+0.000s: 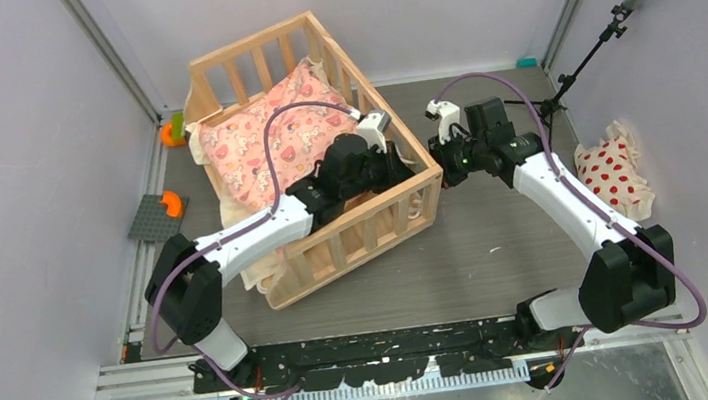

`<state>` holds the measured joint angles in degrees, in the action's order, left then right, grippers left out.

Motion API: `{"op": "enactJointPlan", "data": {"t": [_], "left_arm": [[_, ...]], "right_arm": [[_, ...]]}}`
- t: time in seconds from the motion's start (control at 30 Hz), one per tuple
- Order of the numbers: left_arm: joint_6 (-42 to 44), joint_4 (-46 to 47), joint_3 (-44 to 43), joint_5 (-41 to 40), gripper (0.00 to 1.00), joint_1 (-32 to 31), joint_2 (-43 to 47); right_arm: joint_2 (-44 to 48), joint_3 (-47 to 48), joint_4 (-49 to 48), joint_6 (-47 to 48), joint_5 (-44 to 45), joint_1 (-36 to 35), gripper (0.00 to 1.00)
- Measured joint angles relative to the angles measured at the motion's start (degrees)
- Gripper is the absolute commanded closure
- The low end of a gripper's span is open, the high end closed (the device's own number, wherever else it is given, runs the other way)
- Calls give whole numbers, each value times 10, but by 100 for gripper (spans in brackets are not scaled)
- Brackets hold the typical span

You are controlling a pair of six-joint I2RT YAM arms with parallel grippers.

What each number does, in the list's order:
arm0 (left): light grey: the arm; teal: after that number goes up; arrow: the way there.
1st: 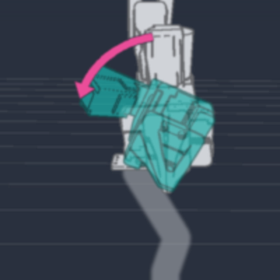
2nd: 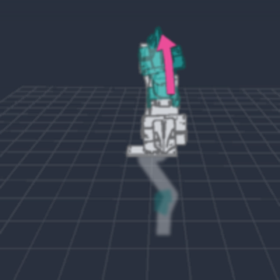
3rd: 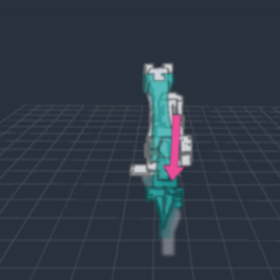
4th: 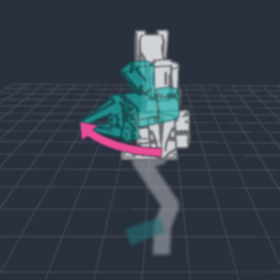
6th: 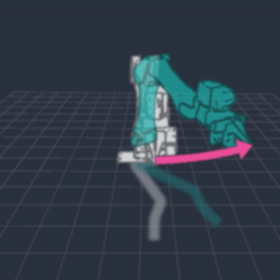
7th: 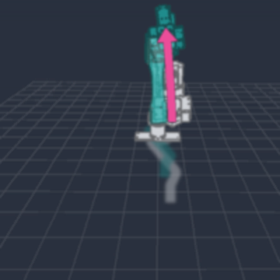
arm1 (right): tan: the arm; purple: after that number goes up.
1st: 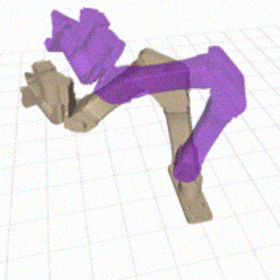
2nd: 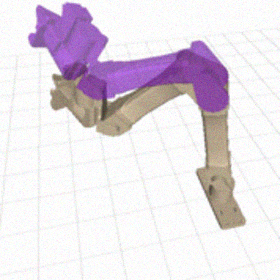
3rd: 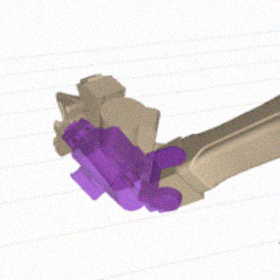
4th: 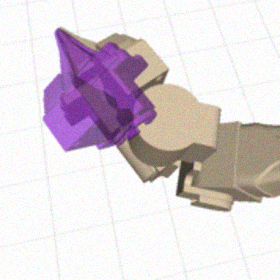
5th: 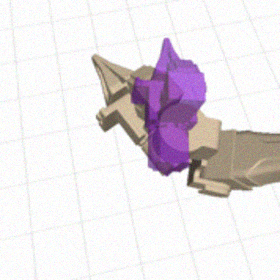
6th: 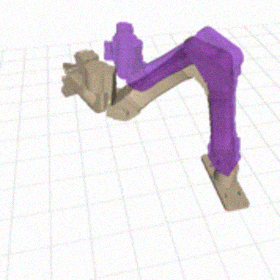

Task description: Set up the pet bed

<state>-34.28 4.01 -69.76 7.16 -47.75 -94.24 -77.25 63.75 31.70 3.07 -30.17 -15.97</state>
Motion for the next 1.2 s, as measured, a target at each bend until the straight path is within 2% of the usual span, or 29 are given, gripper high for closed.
{"op": "enactJointPlan", "data": {"t": [0.03, 0.5, 0.8, 0.9, 1.1, 1.2], "left_arm": [[3, 0, 1, -2, 100, 0, 1], [21, 5, 6, 1, 100, 2, 6], [54, 5, 3, 13, 100, 2, 6], [62, 5, 1, 19, 100, 2, 6], [63, 4, 0, 47, 100, 3, 6], [63, 2, 0, 50, 100, 3, 6]], "right_arm": [[1, 0, 0, -1, 8, 0, 99], [26, 0, -4, -17, 141, 0, 99], [55, -13, -8, 12, 196, 0, 99], [69, -17, -6, 17, 198, 0, 94], [107, -41, 16, 10, 199, 0, 75], [136, -57, 27, -5, 204, 0, 71]]}}
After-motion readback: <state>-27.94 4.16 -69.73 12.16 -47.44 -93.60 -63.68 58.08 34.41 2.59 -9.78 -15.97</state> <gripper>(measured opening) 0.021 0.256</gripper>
